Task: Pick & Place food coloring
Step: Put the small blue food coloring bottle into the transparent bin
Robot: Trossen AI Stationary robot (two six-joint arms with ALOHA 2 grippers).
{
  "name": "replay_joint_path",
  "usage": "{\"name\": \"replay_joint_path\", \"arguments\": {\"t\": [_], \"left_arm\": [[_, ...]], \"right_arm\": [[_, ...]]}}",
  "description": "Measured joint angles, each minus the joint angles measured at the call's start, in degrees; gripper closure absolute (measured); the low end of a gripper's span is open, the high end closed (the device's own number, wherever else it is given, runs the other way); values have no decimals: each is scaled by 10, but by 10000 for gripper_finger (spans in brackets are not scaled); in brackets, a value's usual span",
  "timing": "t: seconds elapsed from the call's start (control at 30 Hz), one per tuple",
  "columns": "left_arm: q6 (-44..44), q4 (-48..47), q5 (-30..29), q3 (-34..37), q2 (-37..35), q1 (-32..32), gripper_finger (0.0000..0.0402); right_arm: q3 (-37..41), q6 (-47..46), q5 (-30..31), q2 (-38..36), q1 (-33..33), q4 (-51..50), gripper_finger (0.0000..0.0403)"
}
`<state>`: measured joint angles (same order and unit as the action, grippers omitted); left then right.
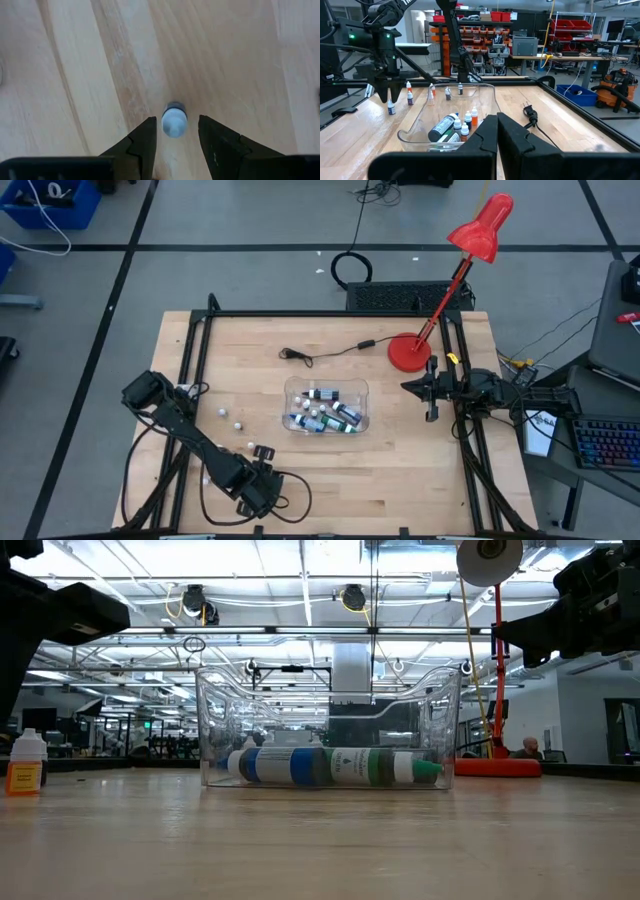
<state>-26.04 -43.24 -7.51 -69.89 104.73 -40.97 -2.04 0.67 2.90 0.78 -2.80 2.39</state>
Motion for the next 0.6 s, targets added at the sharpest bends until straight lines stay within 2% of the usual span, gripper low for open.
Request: {"name": "replay_joint_path", "arguments": {"t": [0.6], "left_arm": [[-15,0,0,0,0,1,252]], "right_arm": [[0,0,0,0,0,0,403]]}}
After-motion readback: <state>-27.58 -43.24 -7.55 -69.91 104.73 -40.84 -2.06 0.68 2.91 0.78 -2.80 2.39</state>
